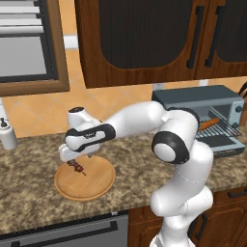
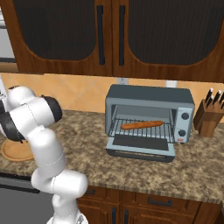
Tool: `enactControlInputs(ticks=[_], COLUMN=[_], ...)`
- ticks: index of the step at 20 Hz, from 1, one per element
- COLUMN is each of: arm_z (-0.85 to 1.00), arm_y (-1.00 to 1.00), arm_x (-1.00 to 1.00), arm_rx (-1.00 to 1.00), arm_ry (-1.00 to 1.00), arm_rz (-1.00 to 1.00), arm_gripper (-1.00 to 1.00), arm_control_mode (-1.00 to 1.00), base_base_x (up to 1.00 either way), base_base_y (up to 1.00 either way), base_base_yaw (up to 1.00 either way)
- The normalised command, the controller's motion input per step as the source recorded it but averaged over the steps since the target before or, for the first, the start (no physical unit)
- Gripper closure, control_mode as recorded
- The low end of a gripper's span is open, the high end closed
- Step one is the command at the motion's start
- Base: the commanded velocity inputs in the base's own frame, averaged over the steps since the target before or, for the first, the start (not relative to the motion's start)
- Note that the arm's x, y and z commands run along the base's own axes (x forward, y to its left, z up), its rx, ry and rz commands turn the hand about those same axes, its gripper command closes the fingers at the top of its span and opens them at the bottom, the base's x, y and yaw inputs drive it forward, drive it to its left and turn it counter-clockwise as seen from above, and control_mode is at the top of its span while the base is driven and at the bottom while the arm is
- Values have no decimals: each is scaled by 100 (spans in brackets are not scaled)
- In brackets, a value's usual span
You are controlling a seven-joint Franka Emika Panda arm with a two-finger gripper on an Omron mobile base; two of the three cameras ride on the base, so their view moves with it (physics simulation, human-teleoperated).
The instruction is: Pick up the kebab skewer and baguette bread, and place them inside the toaster oven. Close the toaster oven door and start by setting the timer.
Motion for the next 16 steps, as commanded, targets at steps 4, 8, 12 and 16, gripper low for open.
enactControlInputs(ticks=[4, 8, 12, 16], arm_z=[-41, -31, -20, -20], arm_y=[31, 23, 17, 12], arm_x=[34, 29, 19, 12], arm_rx=[0, 0, 0, 0], arm_ry=[-4, -1, 0, 0], arm_rz=[0, 0, 0, 0], arm_gripper=[-100, -100, -100, -100], arm_control_mode=[-100, -100, -100, -100], base_base_x=[0, 0, 0, 0], base_base_y=[0, 0, 0, 0], base_base_yaw=[0, 0, 0, 0])
